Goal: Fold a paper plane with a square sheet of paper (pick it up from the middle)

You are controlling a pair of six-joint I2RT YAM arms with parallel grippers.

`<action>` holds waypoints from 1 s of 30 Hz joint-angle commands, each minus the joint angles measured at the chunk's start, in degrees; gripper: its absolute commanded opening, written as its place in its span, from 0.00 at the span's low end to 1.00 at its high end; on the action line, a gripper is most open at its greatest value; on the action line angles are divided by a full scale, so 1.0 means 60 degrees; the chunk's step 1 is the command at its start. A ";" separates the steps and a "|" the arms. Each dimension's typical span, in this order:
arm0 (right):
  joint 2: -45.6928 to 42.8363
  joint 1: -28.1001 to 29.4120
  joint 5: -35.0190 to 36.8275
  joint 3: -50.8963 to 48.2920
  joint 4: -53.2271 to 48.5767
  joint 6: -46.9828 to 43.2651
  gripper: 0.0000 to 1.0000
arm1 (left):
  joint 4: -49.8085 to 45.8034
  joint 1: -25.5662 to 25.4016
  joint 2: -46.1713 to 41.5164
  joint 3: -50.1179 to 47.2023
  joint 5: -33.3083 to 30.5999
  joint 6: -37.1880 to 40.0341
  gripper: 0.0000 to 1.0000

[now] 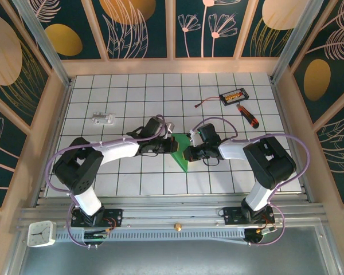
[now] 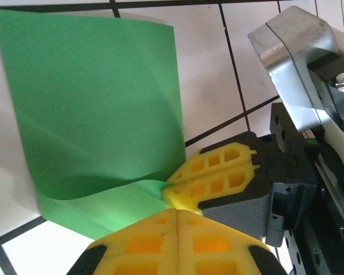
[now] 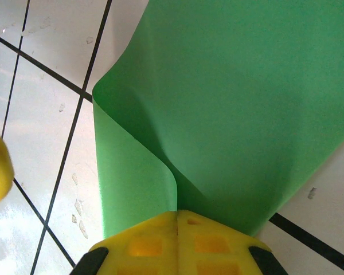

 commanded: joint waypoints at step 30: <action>0.0146 -0.0059 0.0573 -0.0263 -0.0801 -0.0035 0.00 | 0.5274 -0.1857 0.0173 -0.2756 0.0281 -0.4064 0.00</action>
